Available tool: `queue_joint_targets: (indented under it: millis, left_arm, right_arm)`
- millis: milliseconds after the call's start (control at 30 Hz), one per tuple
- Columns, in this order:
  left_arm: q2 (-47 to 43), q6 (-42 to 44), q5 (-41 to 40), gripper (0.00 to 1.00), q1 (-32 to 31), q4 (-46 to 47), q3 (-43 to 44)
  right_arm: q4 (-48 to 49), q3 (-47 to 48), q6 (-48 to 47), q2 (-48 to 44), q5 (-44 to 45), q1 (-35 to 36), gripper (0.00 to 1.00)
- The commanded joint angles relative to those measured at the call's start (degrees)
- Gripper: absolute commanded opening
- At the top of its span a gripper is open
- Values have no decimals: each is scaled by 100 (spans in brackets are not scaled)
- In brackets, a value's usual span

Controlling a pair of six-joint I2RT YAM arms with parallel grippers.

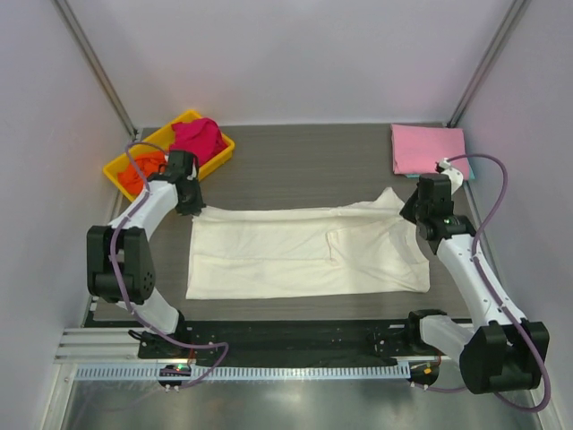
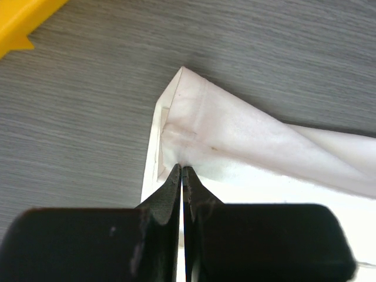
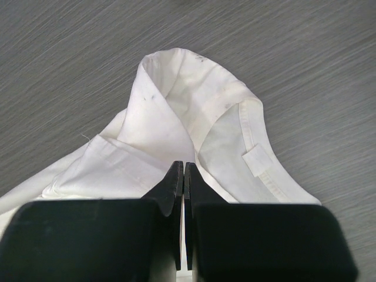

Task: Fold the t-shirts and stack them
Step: Fold the tshirt

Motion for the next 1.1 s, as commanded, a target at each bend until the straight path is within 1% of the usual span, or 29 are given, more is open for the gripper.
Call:
queue_joint_targets:
  millis: [0,200,467,667,867,1067]
  left_arm:
    - [-395,-226,219,0,43,160,-206]
    - [-535,-314,202,0,43,81,-330]
    - [-965,-349,185,0,43,-42,-549]
    - [-1063,-393,307,0,43,-95,-839]
    - [-1221,-648,132,0,34,-183,-1094]
    - [-1291,-701,211,0,43,-227,-1086]
  right_arm:
    - [-310,107,351,-217,449,-15,1]
    - [-793,72,571,-506,441,-15,1]
    - [-1277,-86,958,-849,433,-6,1]
    - [-1339,-533,1178,-1087,186,-6,1]
    - [-1391,-999,1319,-1491,247,-15,1]
    - [-1444,-825,1302,-1623,282,-15,1]
